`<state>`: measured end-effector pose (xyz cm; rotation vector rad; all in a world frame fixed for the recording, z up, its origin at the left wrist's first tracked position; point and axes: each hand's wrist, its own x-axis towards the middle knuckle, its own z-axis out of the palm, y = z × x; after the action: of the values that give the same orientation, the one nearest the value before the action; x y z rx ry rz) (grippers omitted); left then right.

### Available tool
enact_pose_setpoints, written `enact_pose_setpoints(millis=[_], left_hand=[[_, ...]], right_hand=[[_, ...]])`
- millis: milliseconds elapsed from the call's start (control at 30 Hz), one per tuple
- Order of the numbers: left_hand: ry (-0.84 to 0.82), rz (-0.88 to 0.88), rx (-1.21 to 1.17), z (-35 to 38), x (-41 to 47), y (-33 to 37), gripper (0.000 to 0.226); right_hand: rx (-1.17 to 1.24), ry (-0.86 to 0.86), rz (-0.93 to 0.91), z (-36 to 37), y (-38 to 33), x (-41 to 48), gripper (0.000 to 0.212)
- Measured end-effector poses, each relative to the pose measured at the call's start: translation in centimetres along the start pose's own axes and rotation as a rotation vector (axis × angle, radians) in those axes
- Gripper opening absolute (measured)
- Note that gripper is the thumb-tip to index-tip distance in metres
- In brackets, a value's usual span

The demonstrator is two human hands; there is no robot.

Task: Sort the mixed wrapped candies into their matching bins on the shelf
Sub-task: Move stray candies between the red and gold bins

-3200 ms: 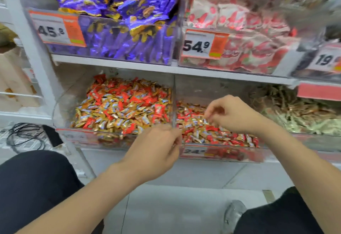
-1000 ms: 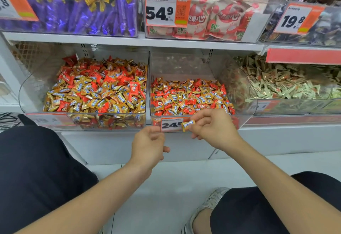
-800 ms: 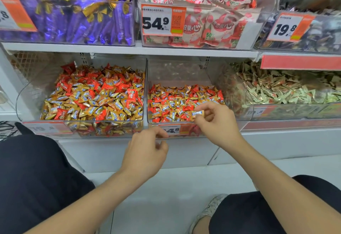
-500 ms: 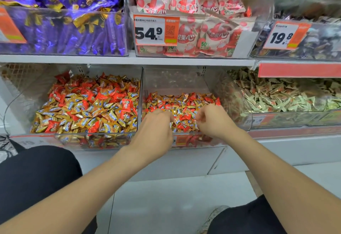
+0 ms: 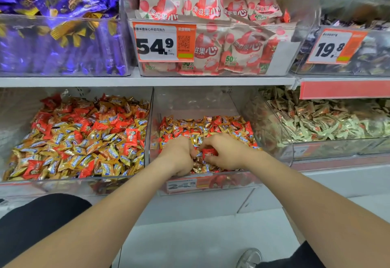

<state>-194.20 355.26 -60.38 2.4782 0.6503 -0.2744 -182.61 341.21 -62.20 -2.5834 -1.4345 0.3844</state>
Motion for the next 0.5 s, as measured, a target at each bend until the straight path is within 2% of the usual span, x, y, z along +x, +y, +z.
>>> enact_pose_setpoints(millis=[133,200,300,333,400,500], left_hand=[[0.068,0.053,-0.111,0.2,0.3,-0.1,0.036],[0.100,0.107,-0.162,0.2,0.4,-0.1,0.026],[0.133,0.166,-0.217,0.3,0.3,-0.1,0.007],[0.138,0.186,-0.215,0.4,0.3,-0.2,0.008],[0.148,0.236,-0.163,0.4,0.3,-0.3,0.020],[0.111,0.335,-0.132,-0.1,-0.2,0.1,0.031]], right_hand=[[0.140,0.061,0.005,-1.3,0.3,-1.0,0.016],[0.229,0.091,0.059,-2.3,0.3,-1.3,0.012],[0.564,0.032,0.182,-3.3,0.5,-2.0,0.022],[0.613,-0.005,0.190,-3.5,0.6,-2.3,0.026],[0.578,-0.063,0.177,-3.8,0.8,-3.0,0.030],[0.394,-0.143,0.163,-3.8,1.1,-3.3,0.032]])
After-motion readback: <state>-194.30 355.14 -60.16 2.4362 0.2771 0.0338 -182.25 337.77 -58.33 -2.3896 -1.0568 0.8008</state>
